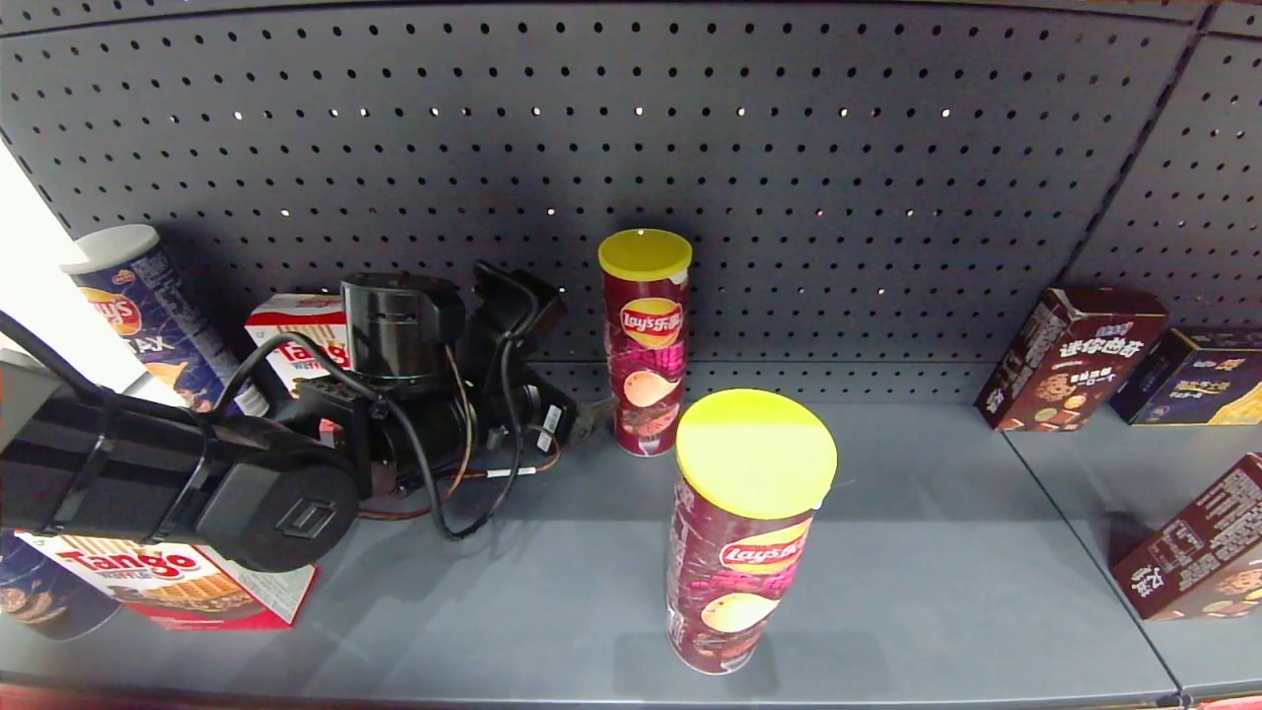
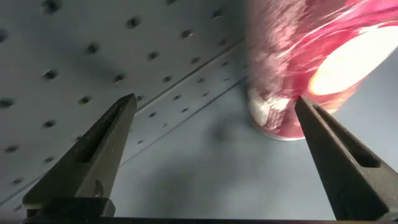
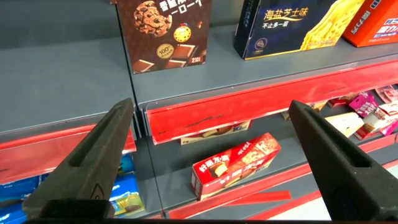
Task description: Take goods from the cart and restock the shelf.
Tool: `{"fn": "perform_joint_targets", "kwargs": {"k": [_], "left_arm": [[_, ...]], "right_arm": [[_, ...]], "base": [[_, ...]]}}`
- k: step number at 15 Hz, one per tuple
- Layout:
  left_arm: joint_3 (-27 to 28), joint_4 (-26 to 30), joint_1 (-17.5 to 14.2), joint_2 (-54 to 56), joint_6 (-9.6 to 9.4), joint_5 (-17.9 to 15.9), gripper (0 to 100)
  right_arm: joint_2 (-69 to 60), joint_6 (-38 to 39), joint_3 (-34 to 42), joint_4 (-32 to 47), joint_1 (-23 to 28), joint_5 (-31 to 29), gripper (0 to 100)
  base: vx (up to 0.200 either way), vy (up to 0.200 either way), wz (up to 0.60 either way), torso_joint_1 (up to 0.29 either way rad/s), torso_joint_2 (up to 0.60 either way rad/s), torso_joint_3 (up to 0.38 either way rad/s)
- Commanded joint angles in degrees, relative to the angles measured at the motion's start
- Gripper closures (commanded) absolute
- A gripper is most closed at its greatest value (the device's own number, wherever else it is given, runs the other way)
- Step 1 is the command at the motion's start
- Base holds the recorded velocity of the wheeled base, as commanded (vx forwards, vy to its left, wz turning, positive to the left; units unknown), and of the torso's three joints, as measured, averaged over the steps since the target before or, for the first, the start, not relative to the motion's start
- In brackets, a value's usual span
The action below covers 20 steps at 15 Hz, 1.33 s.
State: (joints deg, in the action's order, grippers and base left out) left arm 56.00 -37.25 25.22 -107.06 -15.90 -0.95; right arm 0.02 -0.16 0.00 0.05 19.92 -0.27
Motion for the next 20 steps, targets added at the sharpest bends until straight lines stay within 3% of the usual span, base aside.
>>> {"fn": "perform_joint_targets", "kwargs": {"k": [1,9,20], "left_arm": [[0.2,0.0,-0.2,-0.2,-0.01,1.0,0],[1.9,0.0,-0.1,-2.2,-0.10,5.4,0],[3.2,0.1,2.0,-4.4,-0.01,5.6,0]], "right_arm": [[0.0,0.0,0.0,0.0,-0.1,0.0,0],[0.0,0.0,0.0,0.0,-0.1,0.0,0],[0.0,0.0,0.0,0.0,0.0,0.0,0]], "base": [[0.000,0.000,0.00,0.000,0.00,0.000],[0.000,0.000,0.00,0.000,0.00,0.000],[0.000,0.000,0.00,0.000,0.00,0.000]]}}
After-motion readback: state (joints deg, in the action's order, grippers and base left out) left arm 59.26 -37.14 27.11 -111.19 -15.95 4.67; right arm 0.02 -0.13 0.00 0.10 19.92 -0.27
